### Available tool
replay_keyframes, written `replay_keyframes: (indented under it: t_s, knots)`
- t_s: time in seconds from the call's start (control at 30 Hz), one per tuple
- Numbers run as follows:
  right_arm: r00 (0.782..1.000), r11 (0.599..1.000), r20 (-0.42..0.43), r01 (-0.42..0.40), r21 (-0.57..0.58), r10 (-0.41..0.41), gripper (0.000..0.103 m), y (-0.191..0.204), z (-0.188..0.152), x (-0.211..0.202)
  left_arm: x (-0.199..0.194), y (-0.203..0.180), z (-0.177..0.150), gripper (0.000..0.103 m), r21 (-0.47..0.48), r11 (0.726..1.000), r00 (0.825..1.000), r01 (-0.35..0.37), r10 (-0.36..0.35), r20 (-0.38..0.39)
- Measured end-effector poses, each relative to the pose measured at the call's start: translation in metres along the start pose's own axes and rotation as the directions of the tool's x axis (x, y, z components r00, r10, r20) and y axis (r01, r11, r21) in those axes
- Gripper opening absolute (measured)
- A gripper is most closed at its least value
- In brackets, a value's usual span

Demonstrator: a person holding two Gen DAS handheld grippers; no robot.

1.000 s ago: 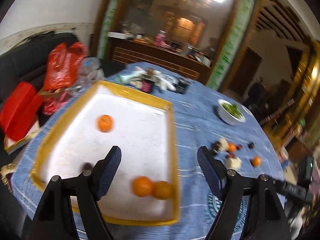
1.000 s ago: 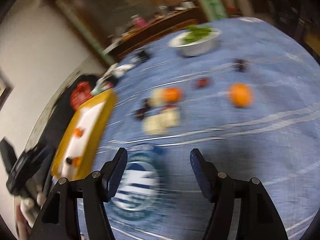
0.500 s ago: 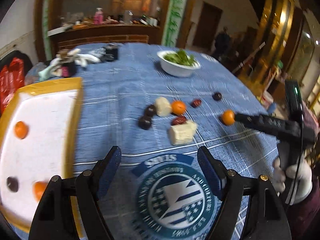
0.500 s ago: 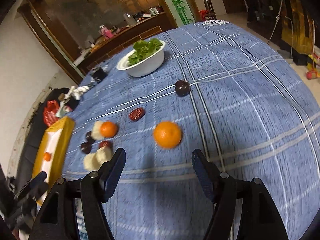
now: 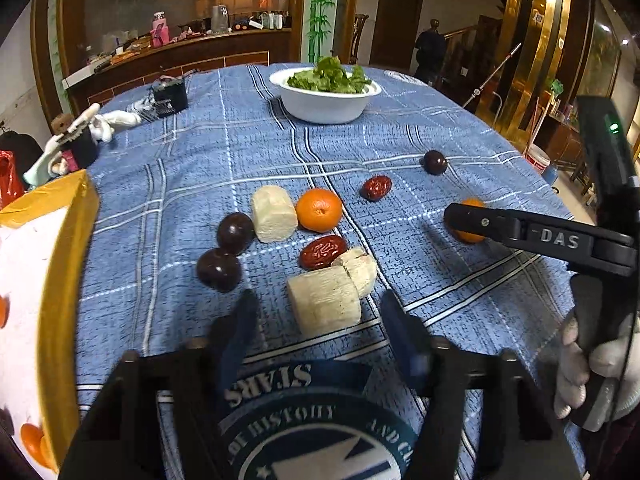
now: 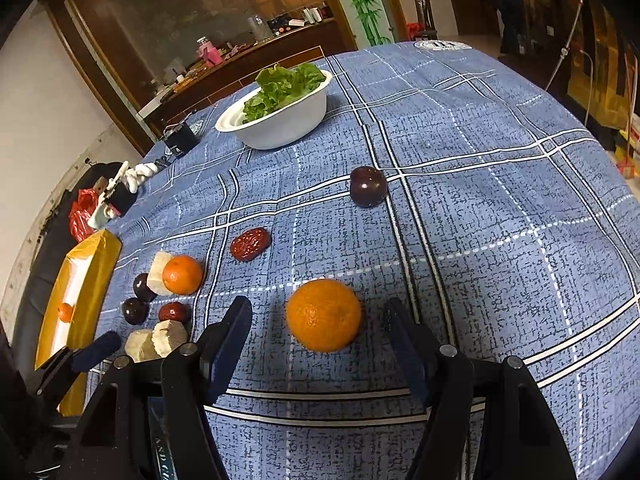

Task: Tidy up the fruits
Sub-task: 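Grasp a white peeled chunk with the left tool while the right tool grasps a tangerine, then carry the chunk and tangerine over the white tray and open both tools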

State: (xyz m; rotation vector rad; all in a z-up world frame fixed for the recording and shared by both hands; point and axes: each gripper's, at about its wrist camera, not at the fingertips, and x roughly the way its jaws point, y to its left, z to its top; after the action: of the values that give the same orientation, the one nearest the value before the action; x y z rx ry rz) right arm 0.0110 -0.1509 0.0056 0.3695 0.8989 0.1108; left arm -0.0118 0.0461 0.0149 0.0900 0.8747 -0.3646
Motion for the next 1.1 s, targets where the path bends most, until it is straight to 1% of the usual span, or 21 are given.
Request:
replay_keyframes:
  t_s: [0.03,0.1,0.2,0.23,0.27,0.3,0.33,0.4,0.53,0.67,0.73,0.8,0.83,0.9,0.97,1.03,1.1]
  knots:
    - [1.0,1.0,0.0,0.011,-0.009,-0.011,0.071,0.001,-0.001,0.0,0.005,0.001,0.0,0.043,-0.004,1.0,1.0,0.0,0.0,-0.008]
    - [0.999,0.999,0.002,0.038,-0.032,-0.038,0.066,0.005,-0.002,0.001,0.008,0.004,0.0,0.043,-0.019,0.999,1.0,0.027,-0.027,-0.012]
    - [0.999,0.997,-0.001,0.05,-0.06,-0.051,0.058,0.01,-0.003,0.003,0.009,0.009,0.0,0.043,-0.049,0.998,0.999,0.047,-0.047,-0.007]
    - [0.998,0.996,0.0,0.055,-0.071,-0.055,0.052,0.012,-0.004,0.003,0.009,0.011,0.0,0.042,-0.061,0.996,0.998,0.059,-0.06,-0.006]
    - [0.998,0.995,0.002,0.06,-0.077,-0.06,0.049,0.013,-0.004,0.003,0.009,0.013,0.001,0.041,-0.073,0.995,0.997,0.074,-0.075,-0.004]
    - [0.998,0.995,0.008,0.065,-0.081,-0.065,0.048,0.014,-0.005,0.002,0.01,0.015,0.001,0.037,-0.08,0.993,0.996,0.087,-0.088,0.0]
    - [0.998,0.995,0.013,0.064,-0.08,-0.064,0.044,0.013,-0.005,0.002,0.009,0.015,0.001,0.036,-0.082,0.992,0.995,0.097,-0.097,0.005]
    - [0.998,0.995,0.023,0.061,-0.074,-0.059,0.04,0.012,-0.005,0.0,0.008,0.014,0.0,0.035,-0.085,0.992,0.996,0.091,-0.09,0.012]
    - [0.998,0.997,0.031,0.048,-0.062,-0.046,0.04,0.009,-0.005,-0.002,0.004,0.022,-0.002,0.034,-0.127,0.989,0.997,0.076,-0.072,0.033]
    - [0.997,0.995,0.061,0.057,-0.077,-0.052,0.04,0.013,-0.007,-0.008,-0.007,0.03,-0.004,0.034,-0.159,0.985,0.996,0.071,-0.063,0.058]
    - [0.996,0.994,0.077,0.059,-0.095,-0.052,0.04,0.017,-0.008,-0.012,-0.025,0.036,-0.009,0.034,-0.178,0.981,0.994,0.084,-0.069,0.088]
    - [0.996,0.994,0.082,0.052,-0.094,-0.044,0.04,0.02,-0.01,-0.017,-0.051,0.05,-0.014,0.034,-0.203,0.975,0.991,0.088,-0.064,0.12]
    - [0.997,0.996,0.078,0.035,-0.085,-0.029,0.04,0.021,-0.01,-0.02,-0.061,0.057,-0.015,0.034,-0.214,0.973,0.989,0.085,-0.057,0.135]
    - [0.998,0.998,0.065,-0.021,-0.065,0.025,0.04,0.029,-0.014,-0.028,-0.09,0.079,-0.017,0.034,-0.252,0.966,0.983,0.064,-0.017,0.182]
    - [0.996,0.995,0.06,-0.058,-0.075,0.062,0.04,0.043,-0.018,-0.035,-0.117,0.107,-0.023,0.034,-0.304,0.952,0.974,0.031,0.04,0.224]
    - [0.994,0.99,0.052,-0.095,-0.105,0.1,0.04,0.064,-0.022,-0.041,-0.139,0.134,-0.031,0.034,-0.356,0.934,0.962,-0.015,0.111,0.25]
    - [0.99,0.98,0.033,-0.133,-0.15,0.14,0.04,0.093,-0.026,-0.046,-0.159,0.163,-0.044,0.034,-0.42,0.903,0.94,-0.089,0.215,0.263]
